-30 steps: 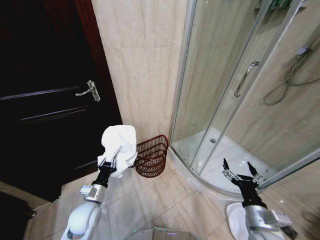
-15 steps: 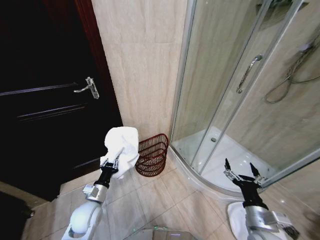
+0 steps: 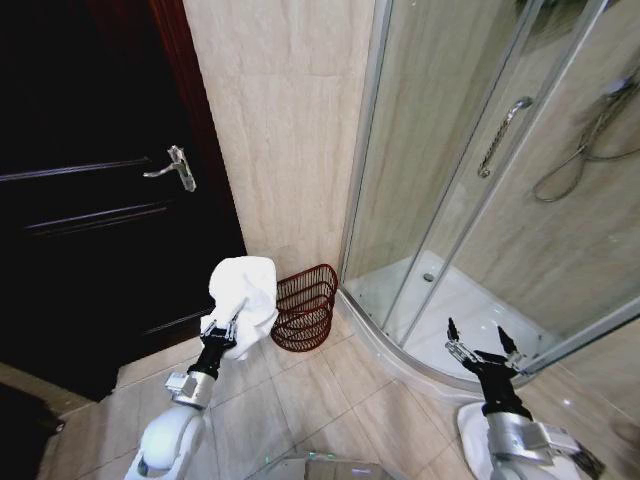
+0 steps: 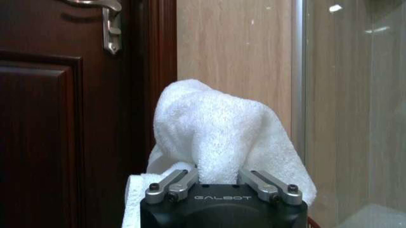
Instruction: Discard the used towel into the hamper.
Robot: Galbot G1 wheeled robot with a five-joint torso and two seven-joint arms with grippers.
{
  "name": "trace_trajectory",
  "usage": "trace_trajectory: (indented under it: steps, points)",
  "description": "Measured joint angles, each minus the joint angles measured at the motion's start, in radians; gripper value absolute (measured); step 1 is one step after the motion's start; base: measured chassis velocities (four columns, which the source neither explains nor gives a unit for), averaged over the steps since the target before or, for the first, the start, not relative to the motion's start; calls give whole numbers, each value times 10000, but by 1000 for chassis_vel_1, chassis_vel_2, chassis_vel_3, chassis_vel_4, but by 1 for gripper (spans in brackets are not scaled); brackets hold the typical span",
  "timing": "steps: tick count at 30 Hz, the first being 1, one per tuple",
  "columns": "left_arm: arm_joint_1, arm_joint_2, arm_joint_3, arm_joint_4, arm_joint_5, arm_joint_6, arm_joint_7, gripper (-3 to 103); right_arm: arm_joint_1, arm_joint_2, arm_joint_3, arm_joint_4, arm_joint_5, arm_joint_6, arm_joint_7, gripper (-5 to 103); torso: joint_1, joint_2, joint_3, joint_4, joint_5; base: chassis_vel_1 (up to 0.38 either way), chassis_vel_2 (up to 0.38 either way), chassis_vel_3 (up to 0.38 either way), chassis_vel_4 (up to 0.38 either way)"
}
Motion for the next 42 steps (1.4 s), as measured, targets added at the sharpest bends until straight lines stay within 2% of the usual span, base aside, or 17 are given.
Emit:
trace_trajectory:
  steps: [19, 21, 26, 31, 33, 35, 37, 38, 41, 42]
  points:
    - [-456, 59, 289, 662, -344, -500, 43, 14, -25, 141, 54, -389, -478, 473, -48, 100, -313, -752, -439, 0, 0, 0, 0, 0, 0]
    - [-879, 142, 332, 841, -385, -520, 173, 14, 24, 192, 103, -477, -721, 723, -53, 100, -368, -892, -523, 0, 1, 0, 0, 0, 0]
    - [-1795, 331, 539, 1227, -561, -615, 371, 14, 9, 195, 175, -510, -921, 801, -160, 100, -408, -1007, -597, -1, 1, 0, 0, 0, 0]
    - [-2419, 672, 944, 1483, -847, -215, 389, 14, 51, 202, 162, -380, -1129, 678, -287, 100, -410, -1014, -604, -2, 1, 0, 0, 0, 0]
    - [-2973, 1039, 1370, 1856, -976, 68, 597, 14, 139, 203, 105, -259, -1312, 467, -384, 100, -408, -1008, -601, 5, 3, 0, 0, 0, 0]
    - [-3378, 1153, 1675, 2159, -988, 149, 687, 14, 154, 203, 88, -242, -1374, 399, -429, 100, -406, -1002, -598, 3, 1, 0, 0, 0, 0]
    - [-4205, 1200, 2246, 2732, -988, 264, 722, 14, 182, 202, 54, -241, -1524, 295, -478, 100, -399, -989, -589, 2, -1, 0, 0, 0, 0]
    - [-4205, 1200, 2246, 2732, -988, 264, 722, 14, 182, 202, 54, -241, -1524, 295, -478, 100, -399, -989, -589, 2, -1, 0, 0, 0, 0]
    - [-5957, 1175, 3232, 3692, -982, 604, 603, 14, 169, 202, 37, -244, -1640, 174, -524, 100, -391, -970, -578, 0, 2, 0, 0, 0, 0]
    - [-5957, 1175, 3232, 3692, -982, 604, 603, 14, 169, 202, 37, -244, -1640, 174, -524, 100, -391, -970, -578, 0, 2, 0, 0, 0, 0]
